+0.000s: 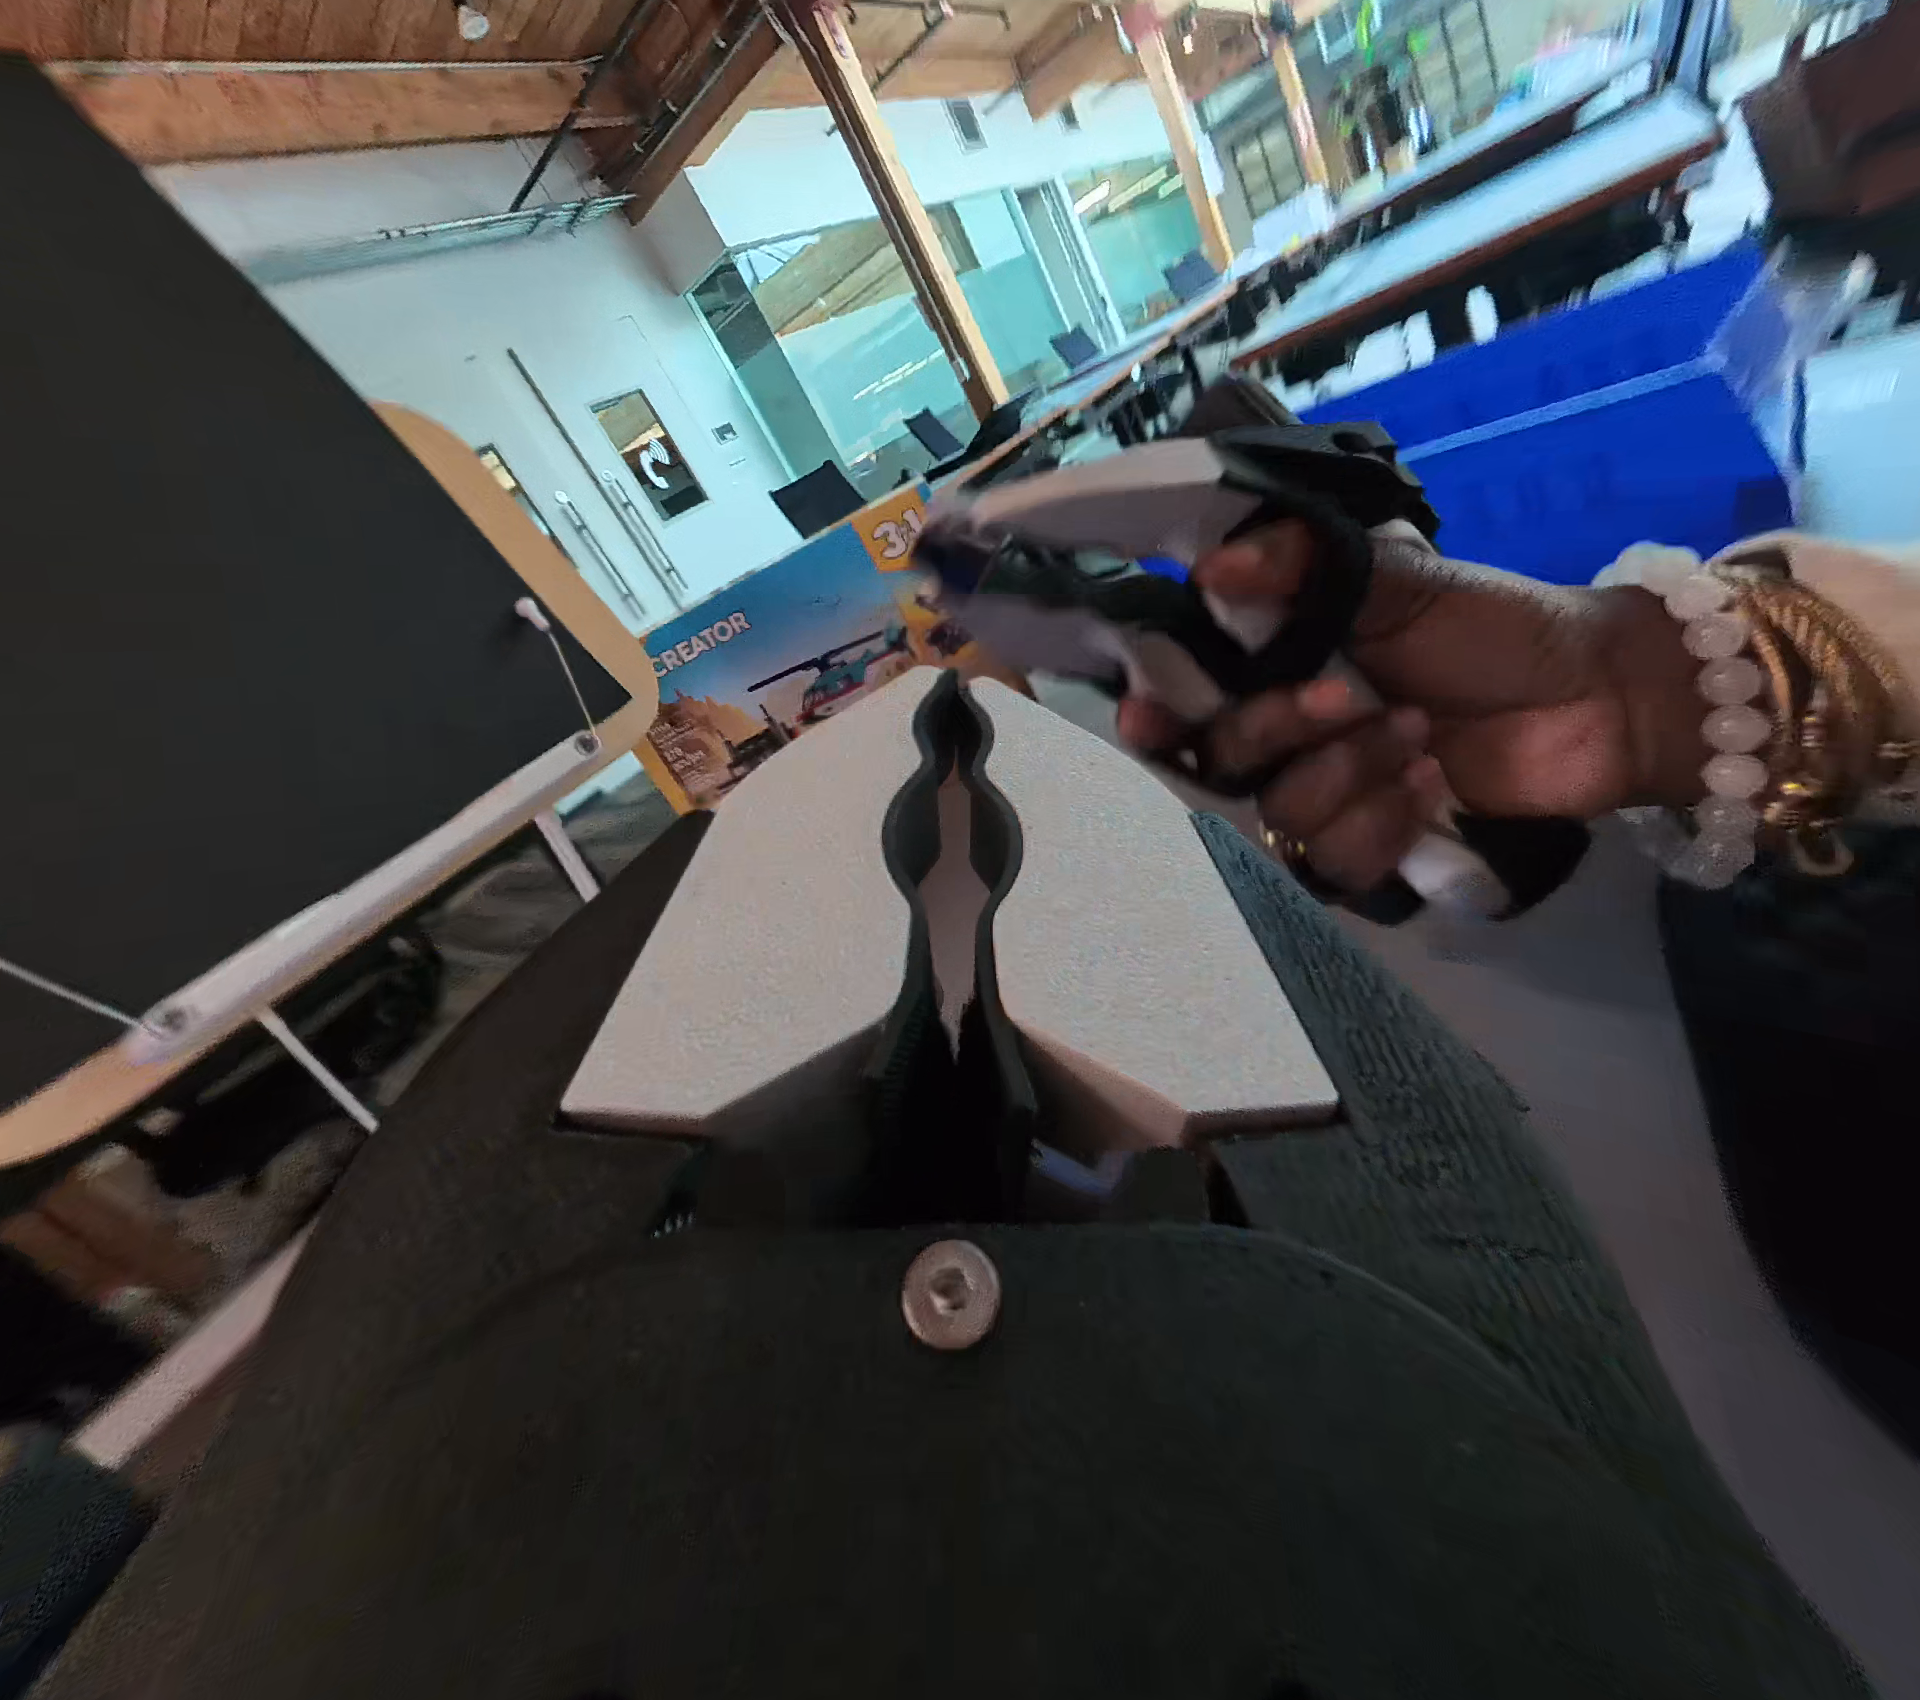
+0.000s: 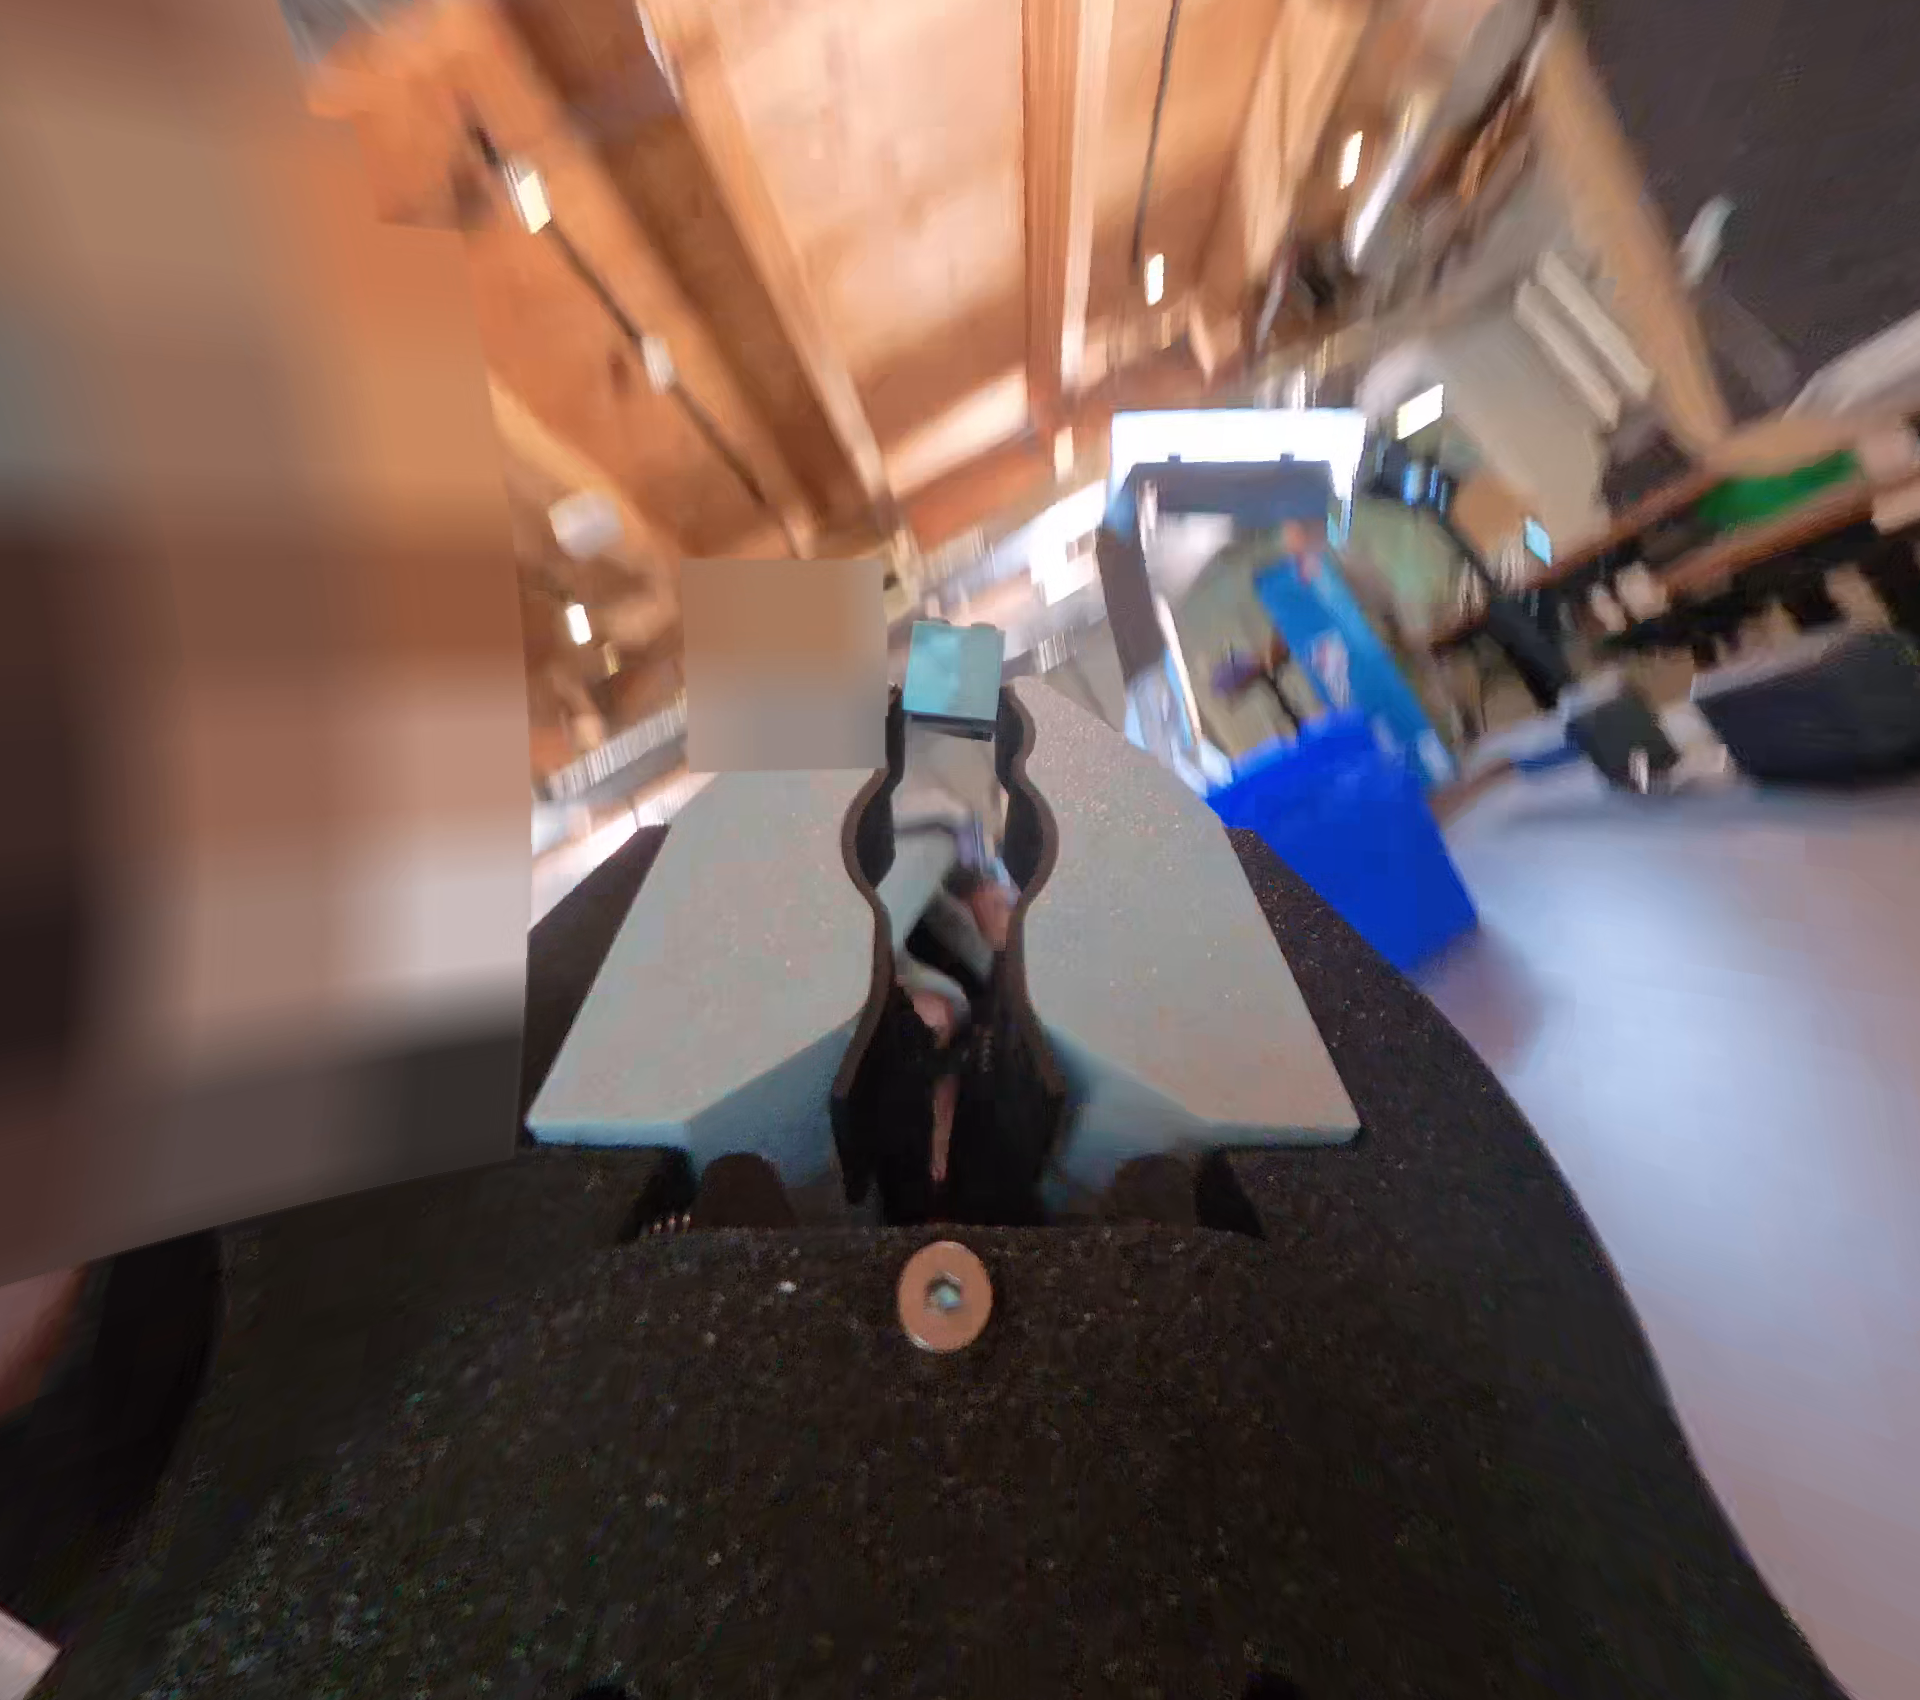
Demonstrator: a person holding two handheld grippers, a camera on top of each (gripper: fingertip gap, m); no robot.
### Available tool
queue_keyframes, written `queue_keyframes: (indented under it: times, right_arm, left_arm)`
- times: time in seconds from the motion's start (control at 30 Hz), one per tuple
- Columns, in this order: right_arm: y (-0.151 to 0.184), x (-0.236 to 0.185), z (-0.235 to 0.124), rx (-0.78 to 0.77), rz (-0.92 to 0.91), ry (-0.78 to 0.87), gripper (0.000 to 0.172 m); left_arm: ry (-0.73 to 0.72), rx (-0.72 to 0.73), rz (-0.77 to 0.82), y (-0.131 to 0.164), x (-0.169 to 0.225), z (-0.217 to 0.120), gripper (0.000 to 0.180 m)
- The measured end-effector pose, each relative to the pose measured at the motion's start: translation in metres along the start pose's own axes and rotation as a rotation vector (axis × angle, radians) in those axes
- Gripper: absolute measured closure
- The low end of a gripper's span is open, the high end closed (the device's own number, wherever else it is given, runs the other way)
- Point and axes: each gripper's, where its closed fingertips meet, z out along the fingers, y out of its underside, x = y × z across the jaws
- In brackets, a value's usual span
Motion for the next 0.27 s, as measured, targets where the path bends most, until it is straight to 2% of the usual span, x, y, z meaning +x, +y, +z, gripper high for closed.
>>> queue_keyframes:
  times: [0.03,0.1,0.13,0.17,0.27]
  right_arm:
    - [-0.021,0.000,-0.012,0.070,-0.014,0.007,0.156]
    - [-0.020,0.000,-0.020,-0.037,-0.125,0.047,0.156]
    - [-0.012,-0.004,-0.018,-0.081,-0.101,0.025,0.155]
    - [-0.006,-0.007,-0.013,-0.086,-0.056,-0.004,0.155]
    - [0.015,-0.014,0.000,-0.122,0.096,-0.095,0.155]
  left_arm:
    - [-0.005,0.011,-0.060,-0.001,-0.007,-0.002,0.180]
    - [-0.002,0.021,-0.140,0.002,-0.019,-0.005,0.180]
    - [-0.003,0.029,-0.135,0.003,-0.019,-0.005,0.180]
    - [-0.001,0.041,-0.089,0.004,-0.016,-0.004,0.180]
    - [0.001,0.046,0.124,0.002,0.004,0.003,0.162]
